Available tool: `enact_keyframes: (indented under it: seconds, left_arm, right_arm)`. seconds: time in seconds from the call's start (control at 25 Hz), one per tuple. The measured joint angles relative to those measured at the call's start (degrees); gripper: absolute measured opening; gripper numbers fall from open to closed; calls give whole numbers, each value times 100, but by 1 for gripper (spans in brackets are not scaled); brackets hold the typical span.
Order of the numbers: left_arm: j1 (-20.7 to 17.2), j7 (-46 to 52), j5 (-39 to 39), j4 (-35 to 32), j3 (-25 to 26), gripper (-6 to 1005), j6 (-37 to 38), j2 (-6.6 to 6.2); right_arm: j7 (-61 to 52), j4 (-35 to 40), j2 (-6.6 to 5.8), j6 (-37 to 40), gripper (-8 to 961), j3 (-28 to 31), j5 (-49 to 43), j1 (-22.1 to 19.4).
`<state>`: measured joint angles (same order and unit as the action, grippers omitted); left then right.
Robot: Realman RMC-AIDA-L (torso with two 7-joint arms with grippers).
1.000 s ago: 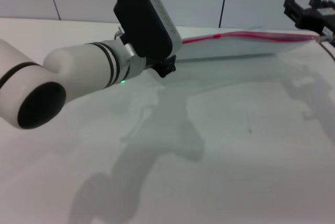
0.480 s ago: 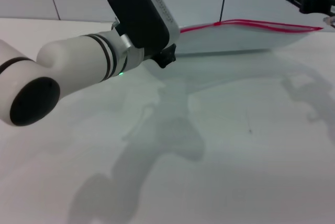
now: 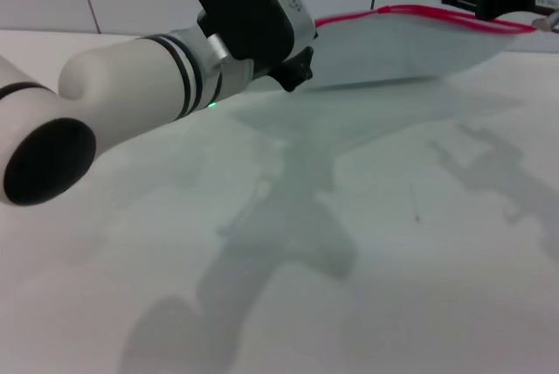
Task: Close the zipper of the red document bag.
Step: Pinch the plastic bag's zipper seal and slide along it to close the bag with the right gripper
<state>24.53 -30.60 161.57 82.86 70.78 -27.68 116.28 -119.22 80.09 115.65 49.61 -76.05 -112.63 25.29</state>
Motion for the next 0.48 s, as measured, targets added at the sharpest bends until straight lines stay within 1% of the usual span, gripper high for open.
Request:
enact_keyframes:
  seconds: [0.12, 0.48]
  left_arm:
    - [-35, -6, -2, 88, 6, 57, -7, 0]
    - [-107, -8, -21, 380, -42, 57, -27, -7]
  right_arm:
    - [398, -28, 15, 304, 557, 107, 20, 70]
    - [1363, -9, 10, 479, 557, 97, -184, 229]
